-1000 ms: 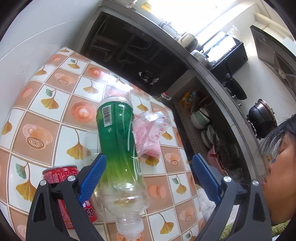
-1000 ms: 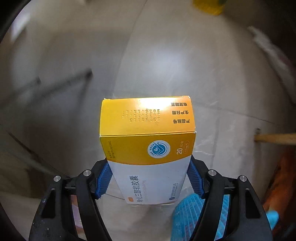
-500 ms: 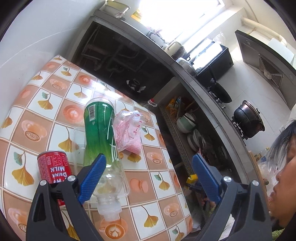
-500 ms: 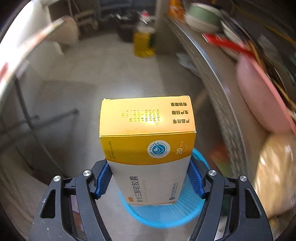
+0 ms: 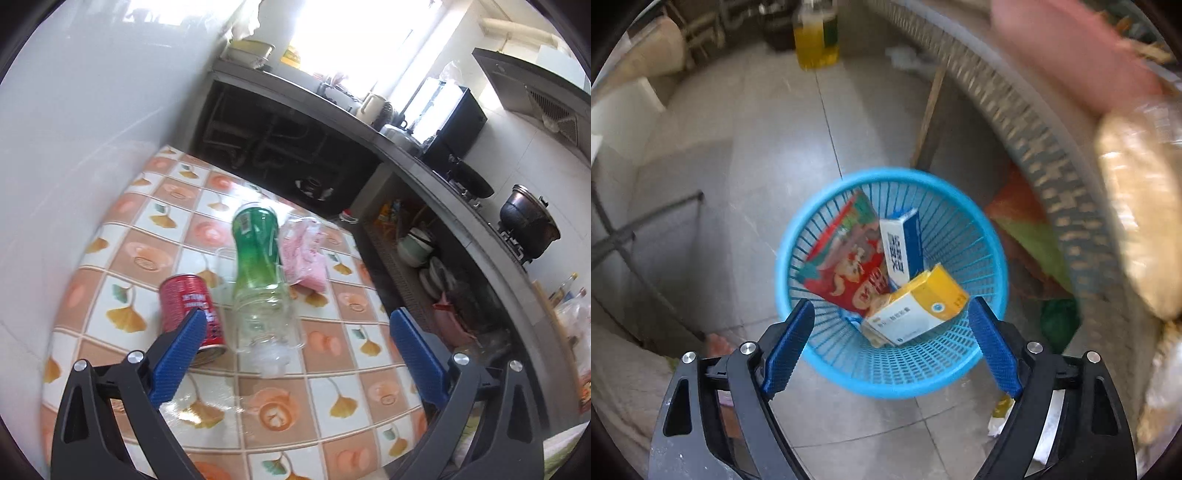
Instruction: Collect trash
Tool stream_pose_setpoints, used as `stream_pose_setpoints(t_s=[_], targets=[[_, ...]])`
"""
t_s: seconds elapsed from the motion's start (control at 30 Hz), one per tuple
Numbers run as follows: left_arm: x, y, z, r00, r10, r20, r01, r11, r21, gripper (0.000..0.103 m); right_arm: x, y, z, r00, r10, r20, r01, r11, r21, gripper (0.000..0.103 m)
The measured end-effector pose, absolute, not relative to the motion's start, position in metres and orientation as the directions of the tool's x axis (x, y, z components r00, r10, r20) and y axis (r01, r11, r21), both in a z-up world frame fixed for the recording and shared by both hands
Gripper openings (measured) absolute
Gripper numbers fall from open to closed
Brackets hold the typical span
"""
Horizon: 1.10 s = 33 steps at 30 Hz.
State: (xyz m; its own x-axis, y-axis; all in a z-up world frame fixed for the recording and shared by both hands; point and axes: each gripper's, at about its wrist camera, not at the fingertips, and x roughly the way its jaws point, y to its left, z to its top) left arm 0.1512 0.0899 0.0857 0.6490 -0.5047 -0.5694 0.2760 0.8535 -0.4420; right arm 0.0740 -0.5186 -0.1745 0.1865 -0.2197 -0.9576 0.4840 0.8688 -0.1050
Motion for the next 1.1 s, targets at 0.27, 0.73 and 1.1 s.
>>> stream_pose_setpoints(t_s=[0.27,0.73,1.1], targets=[[0.111,0.115,0.082,0.728,-0.386,-0.566,0.197,0.909,-0.367,0.097,0.043,-0.428,-0.046,0.441,-0.262,-0.859,0.487,0.873,-0.017,0.095],[0.096,0.107,0.052,0.748,-0.285,-0.599,0.171,0.955,-0.24,0.097,0.088,-0.251,0.07,0.738,-0.025,-0.674,0.121,0.988,0.096,0.095],[0.133,0.119,0.015,0.727,-0.287,-0.623,0.128,0.949,-0.288,0.097,0.221,-0.168,0.078,0.609,0.429,-0.667,-0.169,0.892,0.42,0.095]])
